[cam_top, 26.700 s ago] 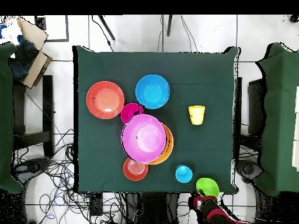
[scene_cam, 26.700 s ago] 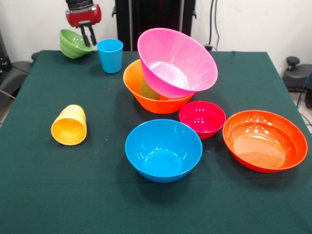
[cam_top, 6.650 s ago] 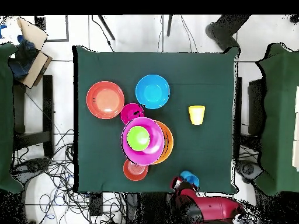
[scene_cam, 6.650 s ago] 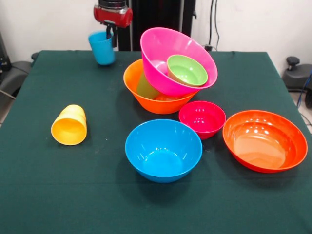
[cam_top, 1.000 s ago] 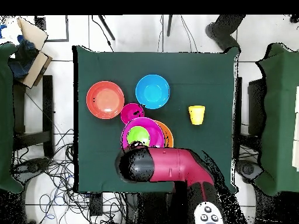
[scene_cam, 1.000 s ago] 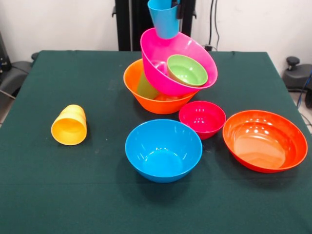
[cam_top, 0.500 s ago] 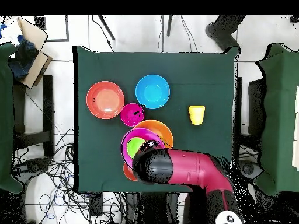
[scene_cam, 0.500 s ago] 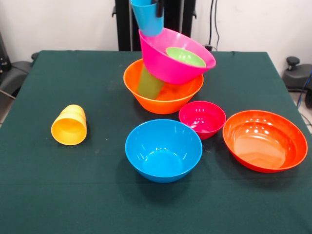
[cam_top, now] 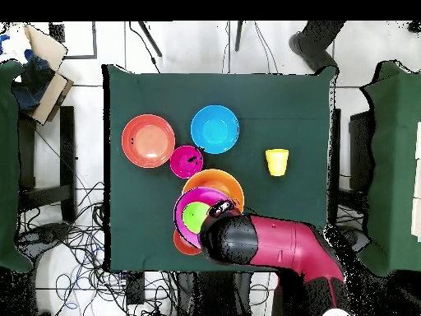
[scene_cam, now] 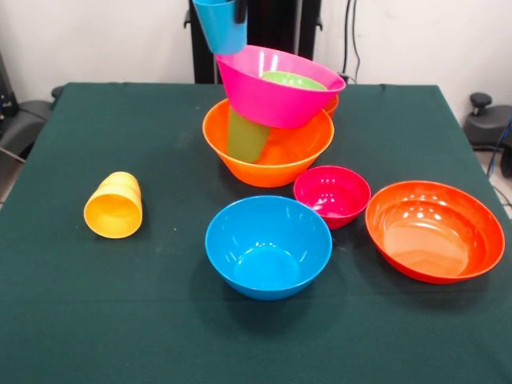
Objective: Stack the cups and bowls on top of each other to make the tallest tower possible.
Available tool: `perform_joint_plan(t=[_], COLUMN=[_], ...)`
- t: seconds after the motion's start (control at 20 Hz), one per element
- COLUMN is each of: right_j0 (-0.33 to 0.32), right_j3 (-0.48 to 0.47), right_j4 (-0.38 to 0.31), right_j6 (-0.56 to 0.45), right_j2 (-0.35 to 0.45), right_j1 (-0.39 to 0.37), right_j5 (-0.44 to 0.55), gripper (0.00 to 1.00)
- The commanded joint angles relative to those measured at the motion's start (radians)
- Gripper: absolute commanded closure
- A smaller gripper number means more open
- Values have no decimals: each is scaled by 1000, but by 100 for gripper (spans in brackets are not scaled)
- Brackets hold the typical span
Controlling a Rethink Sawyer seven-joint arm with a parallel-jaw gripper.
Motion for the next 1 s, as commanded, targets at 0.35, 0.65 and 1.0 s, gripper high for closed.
perform_joint_plan(t=[0.35,0.65,1.0], right_j0=[78,118,118], right_j3=[76,63,77], right_j4=[-54,2,23], right_j6=[-54,-63,-95], right_j2=[-7,-19,-26], right_j1=[-115,-212,-265], right_j5=[83,241,275], gripper=[100,100,100])
